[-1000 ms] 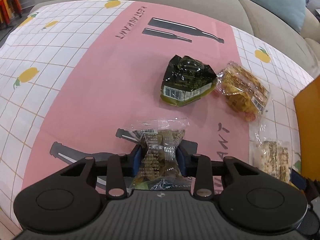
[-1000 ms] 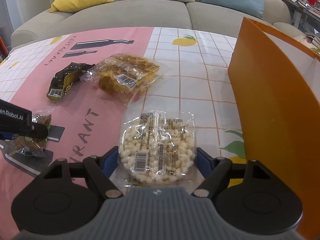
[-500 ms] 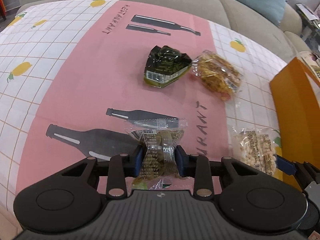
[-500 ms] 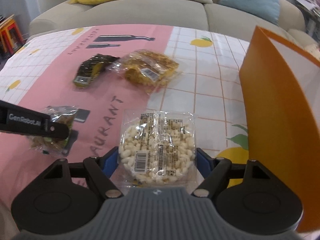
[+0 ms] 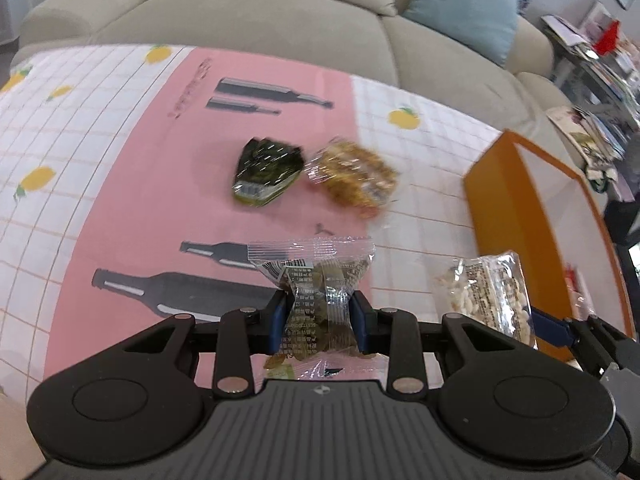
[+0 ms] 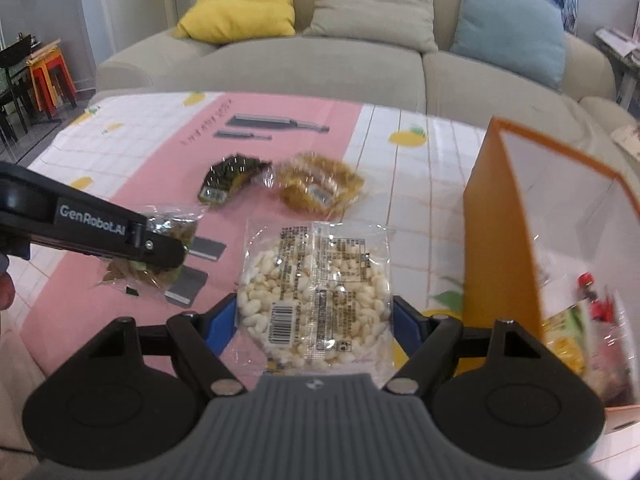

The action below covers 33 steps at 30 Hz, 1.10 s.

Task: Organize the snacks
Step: 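Lift both snacks and carry them over the orange box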

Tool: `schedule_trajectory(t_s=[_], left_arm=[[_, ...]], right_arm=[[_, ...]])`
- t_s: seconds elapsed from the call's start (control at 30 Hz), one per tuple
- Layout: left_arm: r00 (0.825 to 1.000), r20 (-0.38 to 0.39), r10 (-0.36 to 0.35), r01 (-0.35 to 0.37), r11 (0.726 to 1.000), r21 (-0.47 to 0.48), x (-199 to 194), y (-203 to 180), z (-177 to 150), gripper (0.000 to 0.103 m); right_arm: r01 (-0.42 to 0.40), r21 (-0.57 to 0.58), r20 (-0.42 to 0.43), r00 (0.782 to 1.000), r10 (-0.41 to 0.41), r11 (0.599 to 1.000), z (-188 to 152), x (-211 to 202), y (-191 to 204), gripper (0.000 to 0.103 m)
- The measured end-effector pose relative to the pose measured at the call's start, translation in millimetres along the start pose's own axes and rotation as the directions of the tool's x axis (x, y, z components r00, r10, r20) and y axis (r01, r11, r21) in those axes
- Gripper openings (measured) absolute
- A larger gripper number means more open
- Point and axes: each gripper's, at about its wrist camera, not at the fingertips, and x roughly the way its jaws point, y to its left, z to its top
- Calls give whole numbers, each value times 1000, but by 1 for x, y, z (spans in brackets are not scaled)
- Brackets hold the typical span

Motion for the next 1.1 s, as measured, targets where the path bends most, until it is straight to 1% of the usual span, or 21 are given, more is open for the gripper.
schedule_trajectory(t_s=[0.13, 0.27, 0.37, 0.5, 0.6, 0.73, 0.83, 0.93, 1.03, 1.1], left_arm=[[1000, 23, -20, 18, 998, 64, -18, -24, 2, 37], [999, 37, -31, 26, 991, 130, -28, -48, 2, 37], [998, 59, -27, 14, 980, 198, -33, -68, 0, 37], [997, 59, -55, 39, 966, 254, -37, -91, 0, 37], [995, 58, -76, 54, 948, 315, -38, -112, 1, 37], [990, 24, -137, 118, 917, 380, -34, -142, 10, 37], [981, -11, -192, 178, 888, 424, -27, -164, 21, 37], [976, -50, -212, 210, 855, 475, -14, -189, 35, 37], [969, -89, -231, 243, 814, 528, 3, -214, 49, 37], [963, -127, -239, 268, 779, 567, 19, -231, 57, 37]], right_arm=[[19, 10, 19, 1000, -19, 1000, 4, -26, -7, 76], [32, 60, 60, 998, -36, 998, 5, -55, -23, 76], [46, 93, 84, 995, -54, 995, 5, -72, -37, 76], [75, 127, 104, 991, -88, 989, 2, -91, -58, 76], [75, 164, 103, 990, -92, 984, 0, -100, -78, 76], [75, 215, 84, 992, -95, 974, 0, -109, -113, 77], [76, 247, 56, 994, -92, 966, 0, -112, -142, 77], [102, 250, 16, 994, -109, 963, 0, -110, -171, 77], [134, 233, -31, 991, -130, 963, 1, -101, -196, 77], [137, 220, -57, 990, -127, 966, 3, -91, -209, 77]])
